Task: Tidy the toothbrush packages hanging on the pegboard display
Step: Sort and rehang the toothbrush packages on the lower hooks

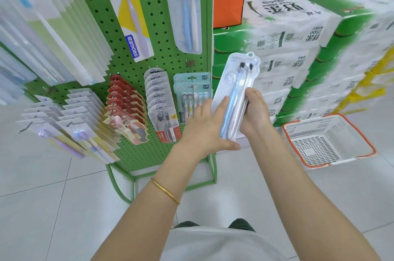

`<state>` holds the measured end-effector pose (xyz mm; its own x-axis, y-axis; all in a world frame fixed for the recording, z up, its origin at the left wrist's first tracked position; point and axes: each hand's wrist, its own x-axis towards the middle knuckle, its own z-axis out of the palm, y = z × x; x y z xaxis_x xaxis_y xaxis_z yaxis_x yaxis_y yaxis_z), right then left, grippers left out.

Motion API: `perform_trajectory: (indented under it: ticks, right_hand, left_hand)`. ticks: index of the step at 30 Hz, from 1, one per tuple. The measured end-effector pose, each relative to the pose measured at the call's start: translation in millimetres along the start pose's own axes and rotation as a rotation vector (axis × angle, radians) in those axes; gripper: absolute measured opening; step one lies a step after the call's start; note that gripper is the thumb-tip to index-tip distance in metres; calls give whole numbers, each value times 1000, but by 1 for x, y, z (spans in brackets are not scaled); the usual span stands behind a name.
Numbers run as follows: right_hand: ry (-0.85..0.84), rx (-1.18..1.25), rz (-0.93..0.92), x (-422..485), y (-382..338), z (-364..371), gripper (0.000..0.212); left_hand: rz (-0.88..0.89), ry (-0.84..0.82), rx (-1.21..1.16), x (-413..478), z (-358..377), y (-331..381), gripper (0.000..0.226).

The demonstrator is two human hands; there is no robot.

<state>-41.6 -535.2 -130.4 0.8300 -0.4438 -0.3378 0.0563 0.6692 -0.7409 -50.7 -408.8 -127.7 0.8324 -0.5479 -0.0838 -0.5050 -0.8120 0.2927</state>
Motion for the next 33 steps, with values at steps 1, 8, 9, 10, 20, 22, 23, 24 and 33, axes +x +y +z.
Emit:
perform_trajectory:
  ticks: [1, 8, 9, 10, 20, 22, 23, 24, 33]
  right_hand:
    - [-4, 11, 6, 0, 0, 0, 23]
    - [-65, 46, 97, -2, 1, -1, 23]
    - [-80, -2, 89, -3, -1, -1, 24]
    - [-106, -58, 76, -4, -3, -1, 22]
    - [-61, -302, -74, -2, -9, -3, 27]
    - [-112, -336, -78, -1, -11, -4, 18]
    - [-140, -343, -80, -2, -13, -4, 15]
    - [-170, -339, -79, -2, -14, -4, 14]
    - [-391, -433, -34, -11, -11, -4, 14]
  left_hand:
    - [-1, 2, 24, 1, 0, 1, 120]
    - [-26, -105, -112, 9, -7, 6, 112]
    - [-31, -142, -207, 12, -8, 5, 110]
    - [-39, -169, -322, 13, -8, 4, 106]
    - [-138, -112, -926, 16, -3, -14, 60]
    - [-159, -75, -990, 15, 0, -16, 46]
    - [-173, -67, -1029, 15, 1, -16, 40]
    - [-195, -65, -1058, 15, 1, -17, 35]
    - [-323, 155, -1309, 37, -35, -24, 24]
